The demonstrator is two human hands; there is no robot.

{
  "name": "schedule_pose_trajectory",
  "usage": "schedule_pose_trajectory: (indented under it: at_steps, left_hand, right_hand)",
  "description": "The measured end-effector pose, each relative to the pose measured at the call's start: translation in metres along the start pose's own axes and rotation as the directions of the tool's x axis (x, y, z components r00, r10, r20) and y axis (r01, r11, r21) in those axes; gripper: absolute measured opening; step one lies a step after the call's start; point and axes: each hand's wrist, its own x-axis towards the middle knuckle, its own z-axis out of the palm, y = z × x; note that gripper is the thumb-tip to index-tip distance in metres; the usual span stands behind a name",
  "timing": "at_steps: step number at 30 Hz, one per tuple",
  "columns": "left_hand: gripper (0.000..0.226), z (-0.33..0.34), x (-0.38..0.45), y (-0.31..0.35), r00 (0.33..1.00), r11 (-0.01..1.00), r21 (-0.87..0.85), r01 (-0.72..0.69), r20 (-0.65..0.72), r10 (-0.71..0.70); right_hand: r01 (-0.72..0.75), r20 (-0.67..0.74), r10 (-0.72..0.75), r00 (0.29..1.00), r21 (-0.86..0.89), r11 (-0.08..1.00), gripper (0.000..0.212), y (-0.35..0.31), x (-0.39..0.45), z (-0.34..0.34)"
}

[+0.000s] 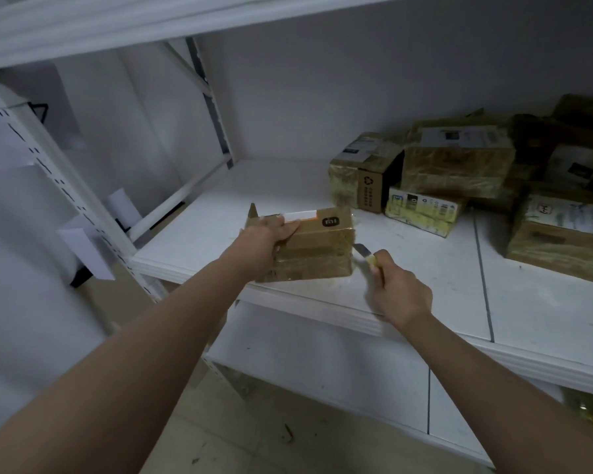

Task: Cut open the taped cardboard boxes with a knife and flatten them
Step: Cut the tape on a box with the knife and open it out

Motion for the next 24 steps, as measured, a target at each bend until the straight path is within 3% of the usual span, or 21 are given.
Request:
schedule_pose_trajectory:
  at_steps: [4,7,12,16,19,24]
  left_hand:
    - [0.068,-0.002,0.003,0.001,1.000,0.999,0.017,-0.028,0.011,0.028]
    - [0.063,-0.007,0.002,0.002,1.000,1.000,0.017,-0.024,0.015,0.024]
    - [0.059,-0.012,-0.003,0.006,0.999,0.999,0.005,-0.035,-0.008,0.036]
    - [0.067,-0.010,-0.001,0.007,1.000,0.999,0.043,-0.021,0.017,0.020]
    - [0.067,-0.009,-0.002,0.009,1.000,0.998,0.057,-0.013,0.018,0.012]
    - [0.064,-0.013,-0.003,0.012,1.000,0.996,0.086,-0.016,-0.007,0.017]
  right_hand:
    - [0.040,0.062,-0.032,0.998,-0.136,0.990,0.013,0.002,-0.004,-0.005]
    - [0.080,0.157,-0.035,0.987,-0.291,0.953,0.031,0.000,-0.008,-0.007]
    - [-0.004,0.066,0.013,0.998,-0.135,0.991,0.012,0.007,-0.012,-0.007]
    - [-0.068,0.055,0.068,0.996,-0.003,0.998,0.018,0.000,-0.006,-0.011]
    - [-0.024,0.121,0.027,0.992,-0.024,0.999,0.016,-0.008,-0.006,-0.009]
    - [0.024,0.167,0.011,0.986,-0.205,0.978,0.015,-0.009,-0.011,-0.009]
